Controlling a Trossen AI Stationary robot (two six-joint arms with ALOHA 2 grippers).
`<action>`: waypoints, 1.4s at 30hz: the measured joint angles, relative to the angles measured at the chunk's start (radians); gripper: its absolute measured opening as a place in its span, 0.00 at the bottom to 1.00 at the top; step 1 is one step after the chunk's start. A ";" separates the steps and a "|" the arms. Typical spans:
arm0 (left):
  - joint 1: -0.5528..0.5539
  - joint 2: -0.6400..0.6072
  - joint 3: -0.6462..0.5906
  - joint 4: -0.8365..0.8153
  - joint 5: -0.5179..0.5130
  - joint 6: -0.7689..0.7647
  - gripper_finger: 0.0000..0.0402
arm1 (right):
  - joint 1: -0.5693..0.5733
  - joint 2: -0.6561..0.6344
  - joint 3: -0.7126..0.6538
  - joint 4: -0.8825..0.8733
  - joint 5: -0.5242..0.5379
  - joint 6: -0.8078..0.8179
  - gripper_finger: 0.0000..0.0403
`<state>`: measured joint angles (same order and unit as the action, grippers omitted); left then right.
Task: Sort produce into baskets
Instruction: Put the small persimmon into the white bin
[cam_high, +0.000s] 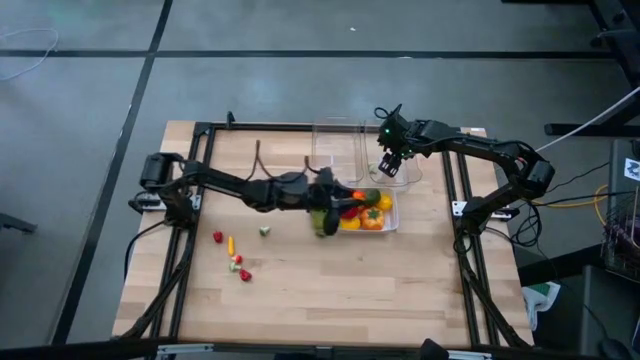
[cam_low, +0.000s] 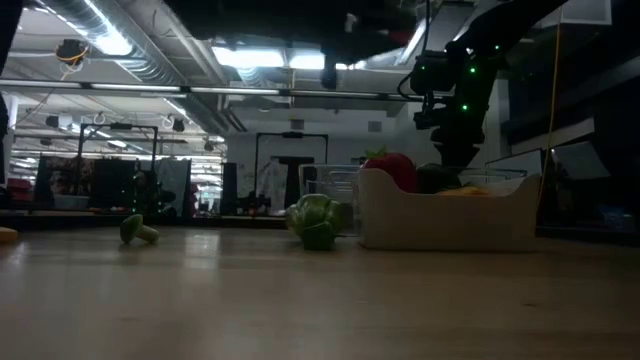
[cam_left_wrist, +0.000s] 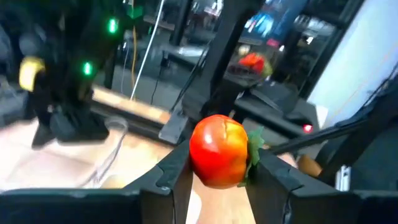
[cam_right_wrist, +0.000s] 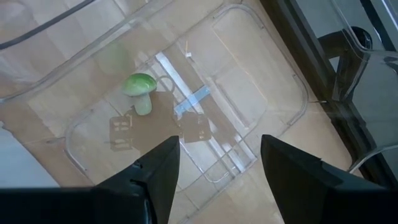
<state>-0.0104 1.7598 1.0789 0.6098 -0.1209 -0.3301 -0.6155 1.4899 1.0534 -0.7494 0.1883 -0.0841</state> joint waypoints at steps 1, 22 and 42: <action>0.003 0.021 0.020 -0.022 0.000 -0.010 0.31 | 0.000 0.000 0.000 0.000 0.000 0.000 0.55; 0.031 0.297 0.129 -0.058 0.001 -0.388 0.31 | 0.000 0.000 0.000 0.001 -0.023 0.000 0.55; 0.033 0.292 0.144 -0.055 0.002 -0.226 0.39 | 0.000 0.000 0.000 0.000 -0.024 0.000 0.55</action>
<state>0.0224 2.0518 1.2228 0.5548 -0.1192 -0.5562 -0.6155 1.4899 1.0534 -0.7492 0.1642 -0.0839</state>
